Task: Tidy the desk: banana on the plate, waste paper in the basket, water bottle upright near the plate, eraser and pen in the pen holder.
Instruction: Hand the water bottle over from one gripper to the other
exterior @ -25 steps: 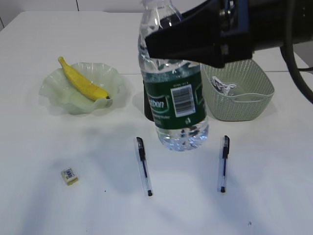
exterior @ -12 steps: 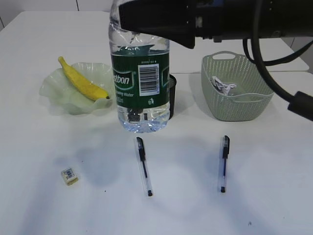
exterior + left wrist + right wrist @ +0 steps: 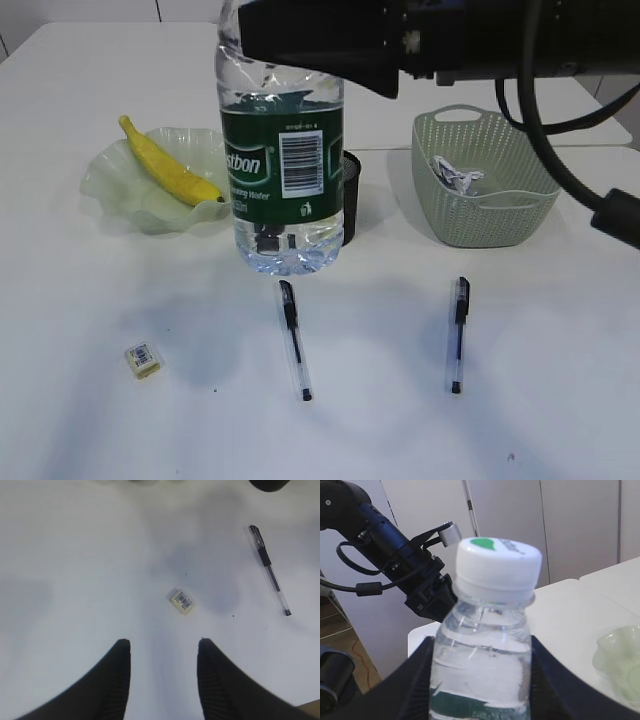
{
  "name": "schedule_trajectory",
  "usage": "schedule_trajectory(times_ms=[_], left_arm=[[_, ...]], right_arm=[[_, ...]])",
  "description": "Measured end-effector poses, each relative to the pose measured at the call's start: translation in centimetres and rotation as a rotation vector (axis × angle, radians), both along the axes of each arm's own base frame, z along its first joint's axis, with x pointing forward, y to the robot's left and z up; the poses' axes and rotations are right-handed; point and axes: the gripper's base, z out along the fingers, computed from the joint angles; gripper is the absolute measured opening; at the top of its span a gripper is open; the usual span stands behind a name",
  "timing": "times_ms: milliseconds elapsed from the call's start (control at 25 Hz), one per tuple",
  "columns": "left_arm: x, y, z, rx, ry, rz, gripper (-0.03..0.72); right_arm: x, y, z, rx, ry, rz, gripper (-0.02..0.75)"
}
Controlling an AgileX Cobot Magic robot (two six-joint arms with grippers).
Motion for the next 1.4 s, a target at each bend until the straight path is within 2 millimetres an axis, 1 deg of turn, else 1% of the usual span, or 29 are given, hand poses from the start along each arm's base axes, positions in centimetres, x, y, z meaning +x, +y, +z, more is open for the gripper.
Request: schedule_trajectory(times_ms=[160, 240, 360, 480, 600, 720, 920, 1000, 1080, 1280, 1400], left_arm=[[0.5, 0.0, 0.0, -0.009, -0.059, 0.014, 0.307], [0.9, -0.1, -0.5, -0.026, -0.112, 0.024, 0.307], [1.3, -0.3, -2.0, -0.059, -0.197, 0.020, 0.307], [1.4, -0.4, -4.0, -0.074, -0.275, 0.007, 0.307], [1.3, -0.5, -5.4, -0.048, -0.344, -0.037, 0.307], [1.3, -1.2, -5.6, -0.010, -0.431, -0.102, 0.307], [1.3, -2.9, -4.8, 0.031, -0.556, -0.166, 0.307], [1.4, -3.2, -4.9, 0.029, -0.559, -0.170, 0.307], [1.5, -3.5, -5.4, 0.019, -0.522, -0.185, 0.307], [1.4, -4.6, -7.5, -0.032, -0.347, -0.282, 0.307], [1.6, -4.9, -8.8, -0.047, -0.260, -0.309, 0.302]], right_arm=[[0.0, 0.0, 0.0, 0.000, 0.000, 0.000, 0.351], [0.0, 0.0, 0.0, 0.000, 0.000, 0.000, 0.351], [0.0, 0.0, 0.0, 0.000, 0.000, 0.000, 0.351], [0.1, 0.0, 0.0, -0.003, 0.000, -0.012, 0.351], [0.4, -0.1, -0.1, -0.012, -0.002, -0.042, 0.351], [0.5, -0.1, -0.2, -0.016, 0.000, -0.053, 0.351], [0.8, -0.3, -0.3, -0.028, -0.003, -0.090, 0.351], [0.9, -0.3, -0.3, -0.030, -0.001, -0.094, 0.351], [0.9, -0.3, -0.3, -0.030, -0.003, -0.094, 0.351], [0.9, -0.3, -0.3, -0.030, -0.003, -0.094, 0.351], [0.9, -0.3, -0.4, -0.031, -0.004, -0.096, 0.351]])
